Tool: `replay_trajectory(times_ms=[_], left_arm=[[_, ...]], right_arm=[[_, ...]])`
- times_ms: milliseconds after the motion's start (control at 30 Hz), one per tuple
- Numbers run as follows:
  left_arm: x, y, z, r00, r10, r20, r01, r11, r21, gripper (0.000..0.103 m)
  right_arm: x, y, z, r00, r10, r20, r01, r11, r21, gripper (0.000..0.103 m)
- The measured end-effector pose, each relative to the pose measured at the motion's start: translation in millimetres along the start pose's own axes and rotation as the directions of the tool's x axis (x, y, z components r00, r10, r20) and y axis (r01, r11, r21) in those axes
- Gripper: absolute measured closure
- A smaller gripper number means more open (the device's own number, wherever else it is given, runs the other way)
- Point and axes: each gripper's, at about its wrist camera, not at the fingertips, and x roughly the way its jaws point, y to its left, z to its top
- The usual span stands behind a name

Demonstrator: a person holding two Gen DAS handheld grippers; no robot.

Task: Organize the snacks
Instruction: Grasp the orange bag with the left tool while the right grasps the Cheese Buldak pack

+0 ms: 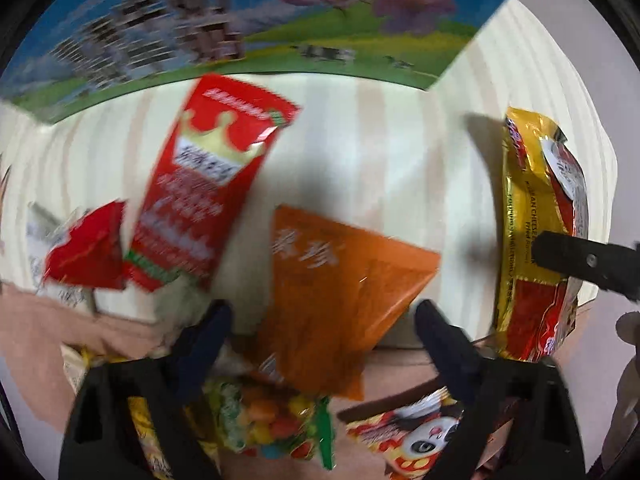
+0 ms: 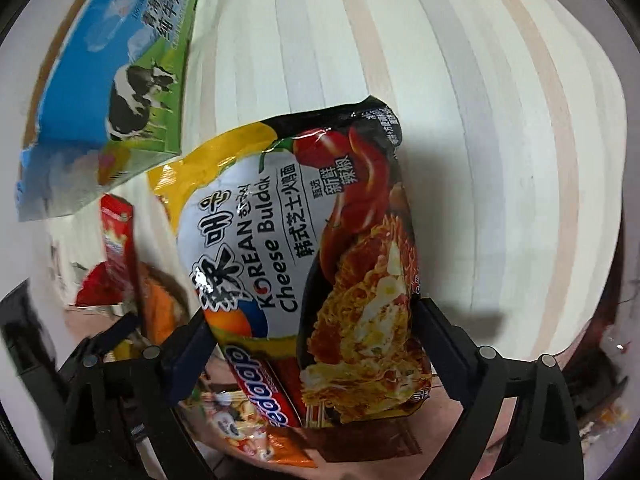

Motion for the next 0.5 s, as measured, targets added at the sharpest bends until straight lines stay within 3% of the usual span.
replay_trajectory(times_ms=[33, 167, 267, 367, 433, 500], left_arm=[[5, -1, 3, 1.000, -0.010, -0.023, 0.010, 1.000, 0.002, 0.040], [12, 4, 13, 0.999, -0.033, -0.025, 0.032, 0.998, -0.051, 0.043], [6, 15, 24, 0.998, -0.048, -0.038, 0.043, 0.993, -0.111, 0.043], [6, 39, 29, 0.998, -0.049, -0.047, 0.042, 0.990, -0.134, 0.041], [7, 47, 36, 0.997, -0.054, -0.057, 0.047, 0.993, -0.112, 0.041], [14, 52, 42, 0.996, -0.059, -0.061, 0.053, 0.993, -0.103, 0.041]], right_arm=[[-2, -1, -1, 1.000, 0.009, -0.002, -0.009, 1.000, -0.012, 0.006], [-2, -7, 8, 1.000, 0.004, -0.013, -0.005, 0.997, -0.083, 0.005], [16, 18, 18, 0.998, -0.059, -0.017, 0.054, 0.979, -0.196, 0.005], [18, 22, 14, 0.997, -0.077, 0.015, 0.079, 0.982, -0.172, 0.008], [16, 22, 10, 0.998, -0.056, 0.016, 0.058, 0.990, -0.125, 0.014], [14, 18, 7, 1.000, -0.008, -0.010, 0.008, 0.997, -0.081, 0.013]])
